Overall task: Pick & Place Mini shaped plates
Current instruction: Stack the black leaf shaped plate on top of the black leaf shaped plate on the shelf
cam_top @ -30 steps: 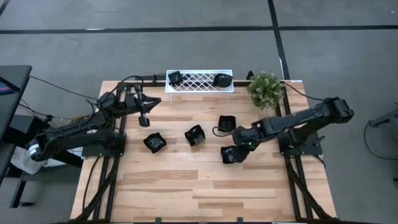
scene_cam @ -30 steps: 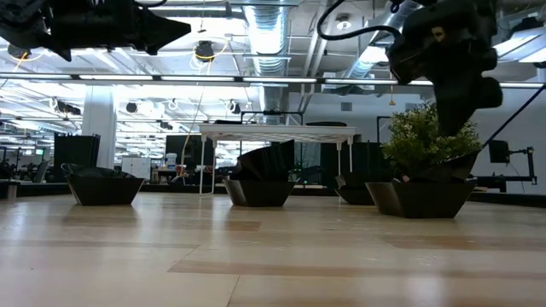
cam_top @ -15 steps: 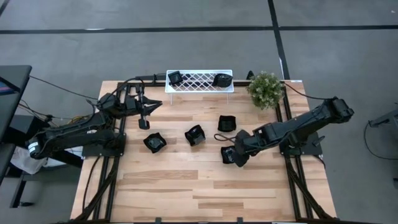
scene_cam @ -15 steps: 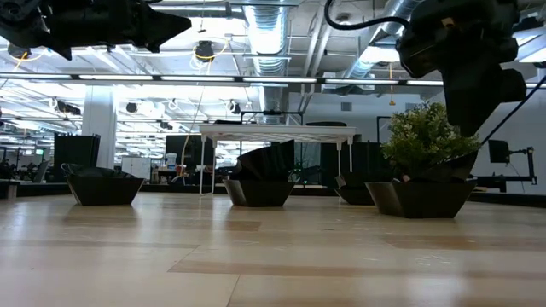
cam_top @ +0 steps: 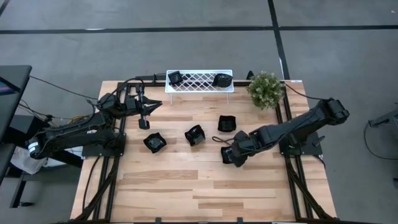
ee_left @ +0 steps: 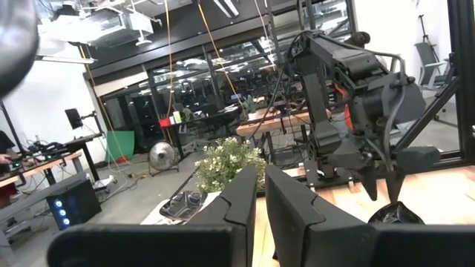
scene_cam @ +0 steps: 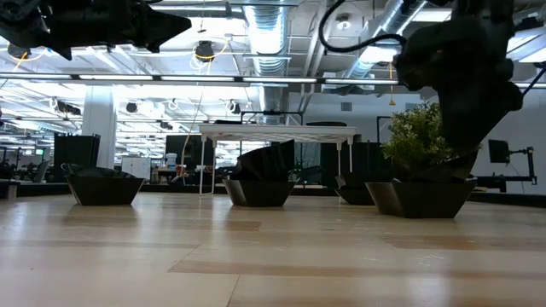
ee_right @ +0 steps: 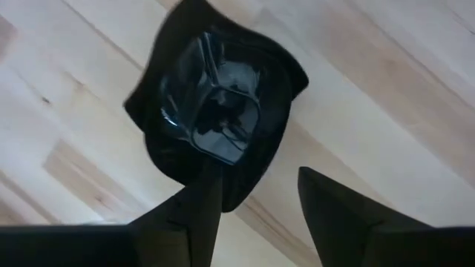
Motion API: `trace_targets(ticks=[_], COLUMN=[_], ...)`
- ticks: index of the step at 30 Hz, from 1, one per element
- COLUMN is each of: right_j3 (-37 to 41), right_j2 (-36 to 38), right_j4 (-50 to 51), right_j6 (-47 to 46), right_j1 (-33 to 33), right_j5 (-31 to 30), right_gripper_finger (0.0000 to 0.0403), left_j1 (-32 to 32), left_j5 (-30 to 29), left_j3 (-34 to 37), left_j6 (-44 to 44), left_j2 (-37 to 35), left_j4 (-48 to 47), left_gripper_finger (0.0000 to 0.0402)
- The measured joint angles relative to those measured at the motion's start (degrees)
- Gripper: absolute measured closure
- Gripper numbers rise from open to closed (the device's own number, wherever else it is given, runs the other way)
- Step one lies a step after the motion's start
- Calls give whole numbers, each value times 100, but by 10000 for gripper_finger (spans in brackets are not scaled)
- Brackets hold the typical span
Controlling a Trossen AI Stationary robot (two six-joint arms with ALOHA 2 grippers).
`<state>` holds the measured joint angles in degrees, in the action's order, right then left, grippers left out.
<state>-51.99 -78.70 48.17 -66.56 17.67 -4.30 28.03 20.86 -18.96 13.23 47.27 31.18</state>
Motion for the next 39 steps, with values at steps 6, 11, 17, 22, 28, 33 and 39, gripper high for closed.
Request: trace_targets(ticks=[6, 11, 17, 22, 28, 33, 39], right_j3=[-1, 2, -2, -2, -2, -2, -158], right_j2=[-138, -307, -417, -407, -407, -407, -407], right_j4=[-60, 11, -89, -60, -61, -62, -15], right_j6=[68, 66, 79, 93, 94, 94, 222], right_j1=[-7, -15, -15, -17, -17, -17, -17], right_j5=[-12, 31, 149, 147, 147, 149, 140], right_gripper_finger=[245, 259, 277, 292, 310, 338, 383], left_j1=[0, 0, 2, 2, 0, 2, 0], left_j5=[0, 0, 2, 0, 0, 0, 0], left_j3=[0, 0, 0, 0, 0, 0, 0], left_j6=[0, 0, -1, -2, -1, -2, -2], left_j2=[0, 0, 0, 0, -1, -2, 0], left_j4=[0, 2, -4, 4, 3, 2, 2], left_gripper_finger=[368, 368, 368, 368, 368, 368, 368])
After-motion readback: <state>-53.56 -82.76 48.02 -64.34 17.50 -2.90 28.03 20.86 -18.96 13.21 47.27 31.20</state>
